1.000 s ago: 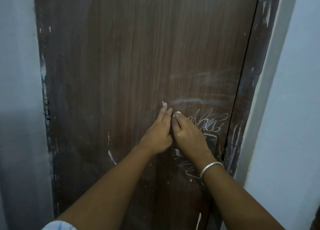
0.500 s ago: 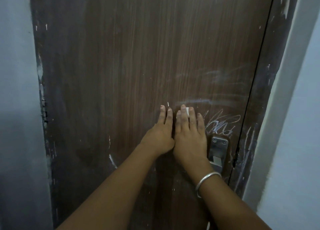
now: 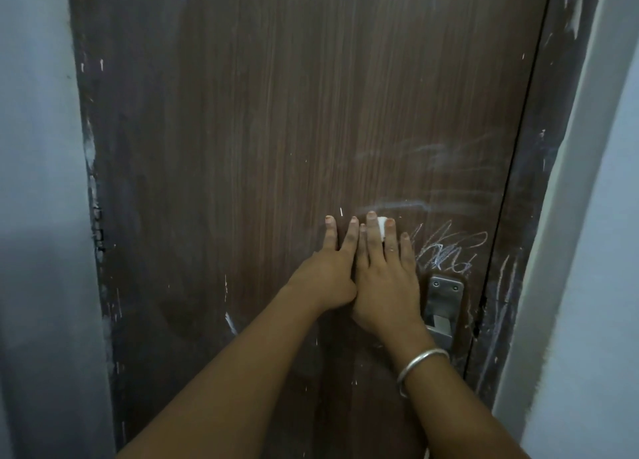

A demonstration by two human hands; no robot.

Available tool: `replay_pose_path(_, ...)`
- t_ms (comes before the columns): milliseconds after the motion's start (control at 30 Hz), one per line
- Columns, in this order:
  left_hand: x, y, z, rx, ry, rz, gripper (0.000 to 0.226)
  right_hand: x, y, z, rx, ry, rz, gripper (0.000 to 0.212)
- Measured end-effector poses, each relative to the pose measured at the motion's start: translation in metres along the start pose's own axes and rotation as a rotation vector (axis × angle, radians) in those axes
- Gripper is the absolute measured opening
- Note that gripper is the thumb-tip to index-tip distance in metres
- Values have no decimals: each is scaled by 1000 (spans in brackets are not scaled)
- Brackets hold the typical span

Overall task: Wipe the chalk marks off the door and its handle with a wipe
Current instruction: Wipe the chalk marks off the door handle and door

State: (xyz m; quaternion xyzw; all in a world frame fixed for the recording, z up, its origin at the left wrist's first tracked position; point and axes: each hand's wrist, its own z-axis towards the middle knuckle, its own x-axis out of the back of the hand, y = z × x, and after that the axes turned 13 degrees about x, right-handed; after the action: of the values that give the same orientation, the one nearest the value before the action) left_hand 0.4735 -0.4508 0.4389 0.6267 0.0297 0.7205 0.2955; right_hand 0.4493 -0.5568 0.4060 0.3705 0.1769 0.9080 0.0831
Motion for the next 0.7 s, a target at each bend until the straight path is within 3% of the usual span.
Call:
replay_pose_path(67, 2, -1, 0, 9, -12, 21, 97, 4, 13, 5, 18, 38, -72, 89)
replay_pose_path(200, 3, 2, -3, -2, -37, 79, 105, 11, 29, -2, -190, 107, -16, 88)
replay_pose_path(300, 1, 11, -6, 7, -33, 155, 101, 7, 21, -10, -102, 28, -6, 92)
replay_pose_path(400, -3, 17, -6, 24, -21, 197, 101, 9, 33, -16, -67, 62, -78, 89)
replay_pose_path(533, -6, 22, -7, 41, 63, 304, 93, 14, 47, -27, -302, 118, -32, 93)
replay_pose_path(700, -15, 36, -9, -57, 231, 446, 82, 7, 47, -31, -92, 81, -55, 92)
